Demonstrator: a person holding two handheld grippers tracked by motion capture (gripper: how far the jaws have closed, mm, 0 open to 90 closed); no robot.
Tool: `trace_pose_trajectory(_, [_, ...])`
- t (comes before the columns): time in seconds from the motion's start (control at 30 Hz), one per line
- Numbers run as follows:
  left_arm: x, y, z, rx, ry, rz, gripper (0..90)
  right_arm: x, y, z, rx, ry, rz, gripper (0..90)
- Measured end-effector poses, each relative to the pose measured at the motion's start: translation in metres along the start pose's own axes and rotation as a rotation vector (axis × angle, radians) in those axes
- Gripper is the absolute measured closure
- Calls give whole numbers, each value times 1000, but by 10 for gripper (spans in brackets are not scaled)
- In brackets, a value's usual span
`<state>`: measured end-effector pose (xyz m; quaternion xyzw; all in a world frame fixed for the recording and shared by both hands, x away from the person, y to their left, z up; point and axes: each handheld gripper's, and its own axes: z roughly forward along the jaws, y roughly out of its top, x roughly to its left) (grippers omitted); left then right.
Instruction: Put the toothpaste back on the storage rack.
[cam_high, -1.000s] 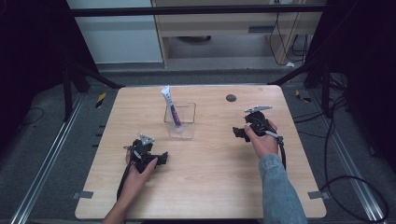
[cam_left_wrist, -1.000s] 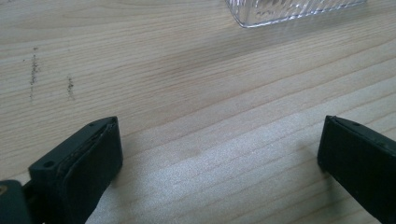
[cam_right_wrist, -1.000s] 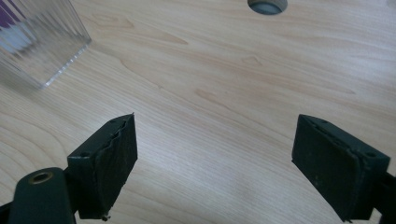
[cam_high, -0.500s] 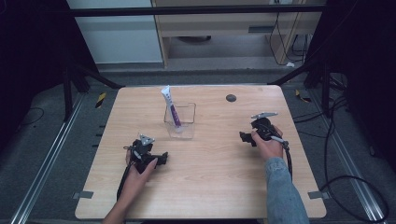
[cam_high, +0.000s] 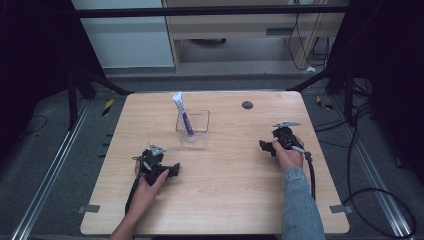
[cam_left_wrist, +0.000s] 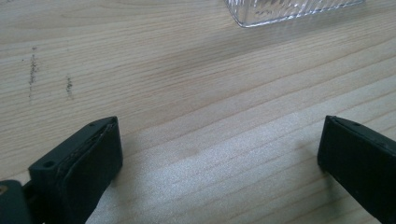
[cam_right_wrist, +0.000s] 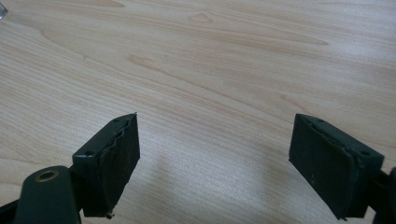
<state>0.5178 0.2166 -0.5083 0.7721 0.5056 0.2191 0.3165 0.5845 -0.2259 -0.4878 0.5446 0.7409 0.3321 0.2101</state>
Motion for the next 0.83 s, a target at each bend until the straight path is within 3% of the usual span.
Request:
trace_pose_trajectory(0.2, [0, 0, 0, 0, 0, 0, 0, -4, -4, 6, -2, -21, 22, 150])
trace_pose_trajectory(0.3, [0, 0, 0, 0, 0, 0, 0, -3, -10, 12, 22, -27, 22, 139])
trace_pose_trajectory(0.37, [0, 0, 0, 0, 0, 0, 0, -3, -13, 13, -14, -41, 27, 136])
trace_pose_trajectory(0.47, [0, 0, 0, 0, 0, 0, 0, -1, -15, 16, -38, -70, -10, 123])
trace_pose_trajectory(0.6, [0, 0, 0, 0, 1, 1, 0, -2, -15, 16, -33, -65, -17, 85])
trace_pose_trajectory(0.63, [0, 0, 0, -1, 0, 1, 0, -2, -17, 16, -6, -85, 12, 3])
trace_pose_trajectory(0.83, [0, 0, 0, -2, 0, 0, 0, -1, -16, 17, -5, -109, 36, 2])
